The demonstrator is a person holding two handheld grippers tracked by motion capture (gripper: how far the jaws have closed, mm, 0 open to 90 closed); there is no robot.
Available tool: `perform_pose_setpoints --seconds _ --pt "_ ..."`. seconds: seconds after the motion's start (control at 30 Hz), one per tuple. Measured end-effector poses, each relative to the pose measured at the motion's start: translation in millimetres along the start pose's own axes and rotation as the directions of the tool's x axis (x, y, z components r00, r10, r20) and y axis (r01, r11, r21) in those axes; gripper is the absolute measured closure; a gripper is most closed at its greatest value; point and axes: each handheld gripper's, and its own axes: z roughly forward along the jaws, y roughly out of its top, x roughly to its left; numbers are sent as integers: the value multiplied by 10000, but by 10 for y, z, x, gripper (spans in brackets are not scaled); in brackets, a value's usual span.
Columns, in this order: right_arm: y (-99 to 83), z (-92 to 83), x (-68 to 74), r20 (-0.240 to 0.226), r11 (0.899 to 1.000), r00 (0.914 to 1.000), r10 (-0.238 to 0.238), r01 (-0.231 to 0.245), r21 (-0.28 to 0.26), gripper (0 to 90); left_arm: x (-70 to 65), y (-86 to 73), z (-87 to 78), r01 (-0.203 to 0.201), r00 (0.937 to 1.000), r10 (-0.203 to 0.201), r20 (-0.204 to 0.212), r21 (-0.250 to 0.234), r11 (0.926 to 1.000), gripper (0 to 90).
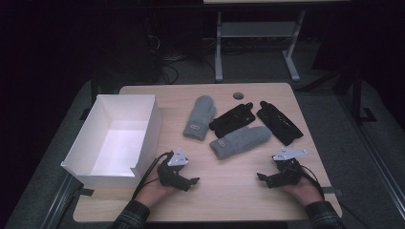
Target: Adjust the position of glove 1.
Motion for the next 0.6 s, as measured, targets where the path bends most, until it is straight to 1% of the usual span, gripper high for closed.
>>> perform_pose_setpoints --seconds 0.13,0.17,0.2,0.23,0.27,0.3,0.33,0.37,0.4,0.43,0.47,0.5,0.57,0.6 --pt "-5 -11 -1 -59 10000 10000 -67 67 31 78 7 -7 -9 -59 10000 59 72 9 10000 128" --pt "6 -42 -14 -92 9999 9999 -42 43 133 158 4 -10 -13 -87 9999 87 59 16 10000 128" --pt "22 -62 -28 -225 9998 9997 31 -27 200 168 -2 -20 -22 -111 9999 111 65 -1 9999 128" --pt "22 -62 -28 -225 9998 9997 31 -27 200 168 -2 -20 -22 -111 9999 111 65 -1 9999 128" --pt "56 -101 -53 -189 10000 9998 59 -58 53 224 -5 -25 -27 -103 9999 103 63 -3 9999 128" --pt "56 -101 -53 -189 10000 9998 59 -58 53 224 -10 -33 -33 -62 10000 63 55 -26 10000 128" --pt "78 -150 -77 -237 9997 9996 123 -128 -200 317 -14 -43 -46 -78 10000 78 15 8 10000 128" --pt "78 -150 -77 -237 9997 9996 123 -128 -200 317 -14 -43 -46 -78 10000 78 15 8 10000 128" --pt "109 -171 -96 -416 9987 9988 273 -291 -417 427 -16 -44 -48 -81 10000 81 14 8 10000 128" --pt "133 -171 -106 -450 9985 9987 255 -276 -482 473 -17 -44 -46 -46 10000 46 29 -19 10000 128" --pt "166 -166 -116 -463 9987 9987 215 -236 -452 550 -21 -45 -42 17 10000 -17 41 -79 10000 128" --pt "166 -166 -116 -463 9987 9987 215 -236 -452 550 -21 -45 -42 17 10000 -17 41 -79 10000 128" --pt "254 -142 -140 -490 9994 9986 178 -192 -295 673 -13 -46 -44 -122 9999 123 32 -118 9999 128" --pt "348 -111 -162 -654 9990 9973 327 -346 -284 790 -18 -48 -45 -64 10000 64 50 -108 9999 128"
